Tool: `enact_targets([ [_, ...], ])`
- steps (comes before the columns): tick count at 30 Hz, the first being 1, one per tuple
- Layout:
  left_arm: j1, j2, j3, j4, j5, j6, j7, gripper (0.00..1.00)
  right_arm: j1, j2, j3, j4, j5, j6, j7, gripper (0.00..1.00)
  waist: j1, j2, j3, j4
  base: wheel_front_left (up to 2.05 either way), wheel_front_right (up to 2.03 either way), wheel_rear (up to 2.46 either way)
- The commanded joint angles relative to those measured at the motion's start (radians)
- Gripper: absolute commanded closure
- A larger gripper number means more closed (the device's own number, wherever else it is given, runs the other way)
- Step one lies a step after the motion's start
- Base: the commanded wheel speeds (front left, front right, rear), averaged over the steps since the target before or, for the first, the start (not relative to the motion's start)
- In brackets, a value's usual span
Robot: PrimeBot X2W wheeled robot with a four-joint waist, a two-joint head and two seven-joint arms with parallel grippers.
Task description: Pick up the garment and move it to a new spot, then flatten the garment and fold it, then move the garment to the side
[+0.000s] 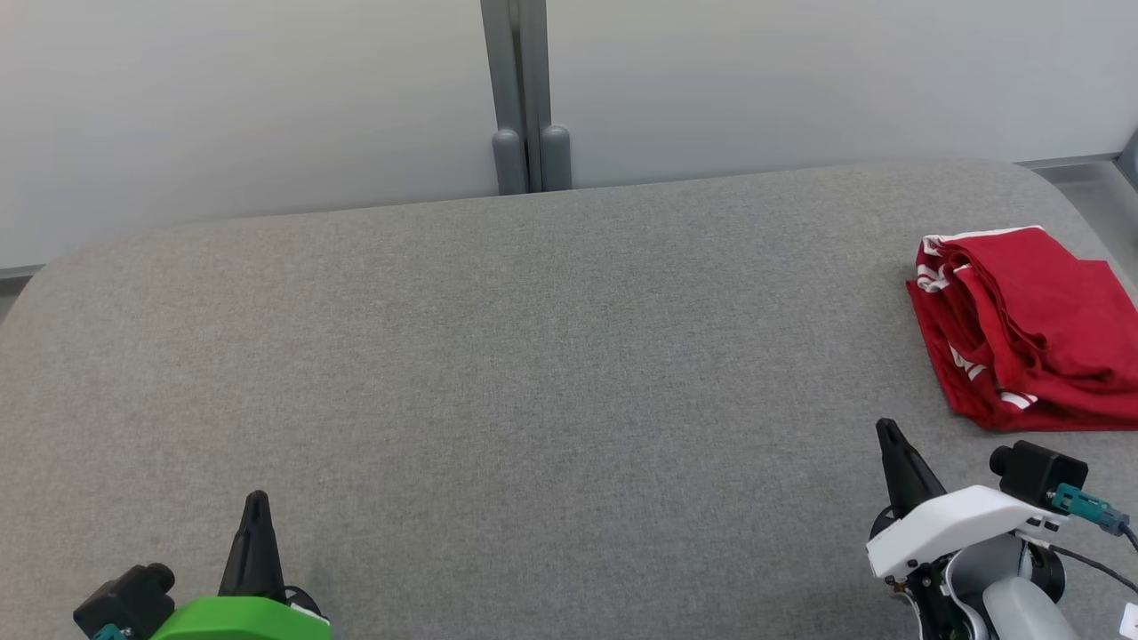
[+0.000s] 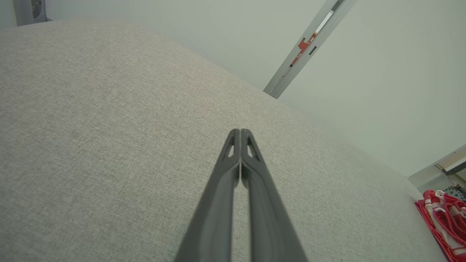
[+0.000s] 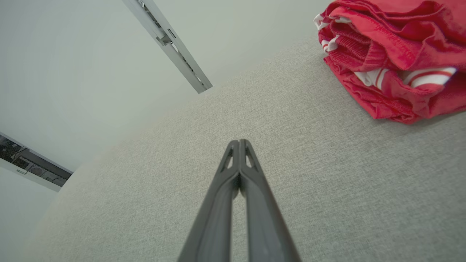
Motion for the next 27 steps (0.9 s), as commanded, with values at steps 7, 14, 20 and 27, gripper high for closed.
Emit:
enact_targets([
  [7,-0.045,0.005,0.014,-0.019,-0.124,-0.008,0.033,1.0,-0.014,0.005,-0.023,-0.032,0.127,0.0,0.026,1.0,0.0,-0.0001,0.002,0.002,0.0,0.0,0.0],
  [14,-0.055,0.006,0.021,-0.022,-0.215,-0.01,0.058,1.0,-0.013,0.01,-0.037,-0.042,0.218,0.0,0.044,1.0,0.0,-0.0001,0.003,0.004,0.0,0.0,0.0],
  [20,-0.064,0.006,0.026,-0.023,-0.29,-0.013,0.078,1.0,-0.012,0.014,-0.049,-0.051,0.293,0.0,0.06,1.0,0.0,-0.0001,0.005,0.005,0.0,0.0,0.0],
  [27,-0.073,0.007,0.032,-0.025,-0.372,-0.016,0.101,1.0,-0.01,0.018,-0.062,-0.061,0.376,0.0,0.076,1.0,0.0,-0.0001,0.006,0.007,0.0,0.0,0.0],
])
